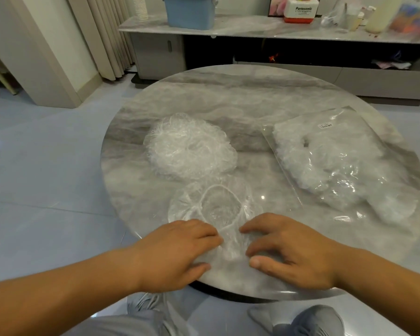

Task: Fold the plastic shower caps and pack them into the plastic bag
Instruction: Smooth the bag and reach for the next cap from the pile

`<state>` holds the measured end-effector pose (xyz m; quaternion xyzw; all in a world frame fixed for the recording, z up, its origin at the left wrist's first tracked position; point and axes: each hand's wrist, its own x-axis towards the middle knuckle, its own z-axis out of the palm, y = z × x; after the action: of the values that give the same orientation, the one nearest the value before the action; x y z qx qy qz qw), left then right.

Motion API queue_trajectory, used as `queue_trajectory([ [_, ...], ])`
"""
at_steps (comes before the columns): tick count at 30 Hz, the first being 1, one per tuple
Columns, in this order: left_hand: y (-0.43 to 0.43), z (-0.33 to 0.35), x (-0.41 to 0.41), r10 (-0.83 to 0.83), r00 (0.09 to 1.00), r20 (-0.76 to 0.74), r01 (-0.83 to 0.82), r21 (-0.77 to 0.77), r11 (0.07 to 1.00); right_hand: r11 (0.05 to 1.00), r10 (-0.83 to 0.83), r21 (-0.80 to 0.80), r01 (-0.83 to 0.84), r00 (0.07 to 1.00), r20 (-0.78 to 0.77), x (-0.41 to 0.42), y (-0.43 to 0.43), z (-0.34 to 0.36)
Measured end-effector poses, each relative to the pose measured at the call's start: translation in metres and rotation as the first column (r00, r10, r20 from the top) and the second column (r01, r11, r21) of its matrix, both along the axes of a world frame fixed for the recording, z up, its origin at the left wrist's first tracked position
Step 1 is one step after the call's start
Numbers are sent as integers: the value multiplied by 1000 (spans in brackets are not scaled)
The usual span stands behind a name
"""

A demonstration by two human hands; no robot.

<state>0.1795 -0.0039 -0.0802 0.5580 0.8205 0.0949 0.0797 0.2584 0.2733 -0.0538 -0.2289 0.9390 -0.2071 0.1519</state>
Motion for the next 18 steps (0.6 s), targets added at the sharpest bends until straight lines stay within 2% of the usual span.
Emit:
queue_trajectory([
  [3, 5, -2, -10, 59, 989, 134, -66, 51, 997, 999, -13, -36, 13, 1000, -5, 7, 1, -2],
  [7, 13, 5, -22, 161, 918, 362, -201, 77, 977, 996, -19, -83, 20, 1000, 14, 11, 0, 0],
  [14, 19, 14, -29, 222, 677, 701, -417, 117, 901, 991, -40, -125, 42, 999, 20, 10, -8, -1],
  [16, 23, 15, -30, 234, 613, 755, -474, 114, 873, 985, -81, -150, 85, 996, 32, 8, -10, -2],
  [18, 27, 15, -31, 251, 537, 806, -554, 113, 825, 954, -163, -242, 175, 984, 68, 6, -11, 0],
])
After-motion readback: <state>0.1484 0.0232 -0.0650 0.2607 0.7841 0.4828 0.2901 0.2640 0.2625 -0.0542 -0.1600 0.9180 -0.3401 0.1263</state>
